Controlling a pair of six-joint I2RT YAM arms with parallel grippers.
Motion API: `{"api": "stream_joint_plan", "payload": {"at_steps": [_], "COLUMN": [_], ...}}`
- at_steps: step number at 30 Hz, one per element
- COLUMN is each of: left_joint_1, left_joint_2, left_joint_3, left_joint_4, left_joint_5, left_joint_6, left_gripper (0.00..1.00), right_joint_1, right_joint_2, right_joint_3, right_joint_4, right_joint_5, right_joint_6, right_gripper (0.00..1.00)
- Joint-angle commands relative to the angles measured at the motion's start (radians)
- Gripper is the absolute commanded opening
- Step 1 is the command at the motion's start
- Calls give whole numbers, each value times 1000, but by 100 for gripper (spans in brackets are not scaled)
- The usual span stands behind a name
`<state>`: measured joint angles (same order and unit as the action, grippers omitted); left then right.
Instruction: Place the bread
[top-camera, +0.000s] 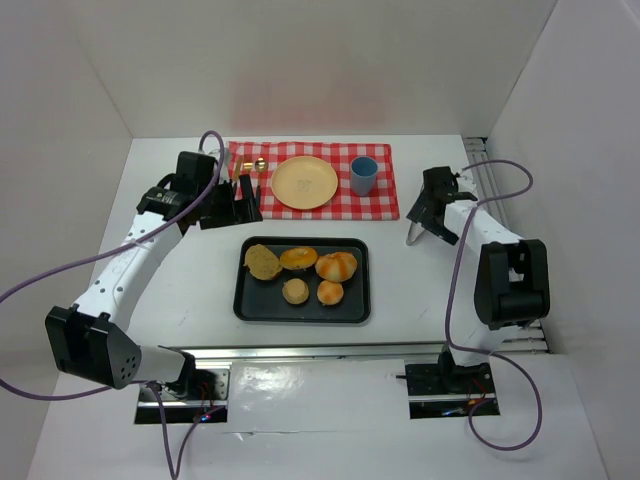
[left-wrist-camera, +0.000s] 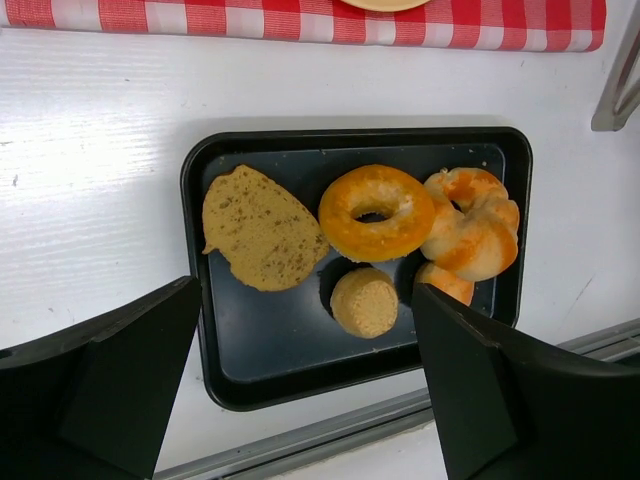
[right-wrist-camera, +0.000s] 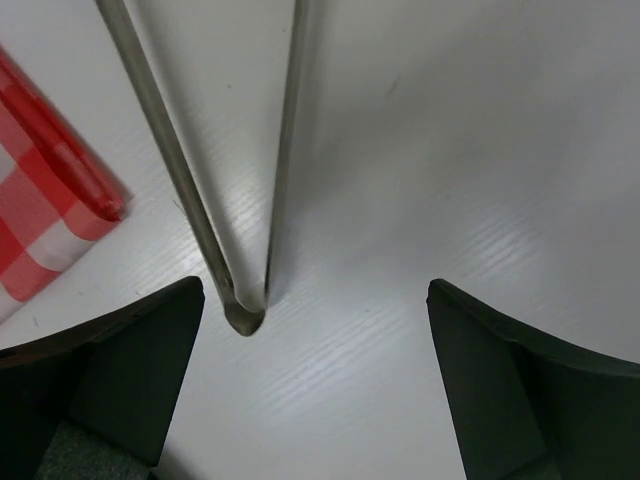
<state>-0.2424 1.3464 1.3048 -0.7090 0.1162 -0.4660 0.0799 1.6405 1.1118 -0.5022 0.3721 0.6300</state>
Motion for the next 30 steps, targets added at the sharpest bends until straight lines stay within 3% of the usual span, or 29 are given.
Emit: {"api": "stream_joint_plan", "payload": {"at_steps": [1, 15, 30], "left_joint_1": [6, 6, 6], "left_joint_2": [-21, -21, 10], "left_joint_3": [2, 2, 11], "left_joint_4": [25, 34, 43], "left_joint_5": [23, 51, 60], "left_joint_6": [24, 24, 33], "left_gripper": [100, 100, 100], "right_joint_1": [-3, 103, 103], "right_joint_2": [-70, -91, -59], "right_joint_3": [-32, -72, -63], "right_joint_4": [47, 111, 149], "right_joint_5": [34, 88, 108], "right_joint_6": [-7, -89, -89], "right_gripper": [100, 100, 100]}}
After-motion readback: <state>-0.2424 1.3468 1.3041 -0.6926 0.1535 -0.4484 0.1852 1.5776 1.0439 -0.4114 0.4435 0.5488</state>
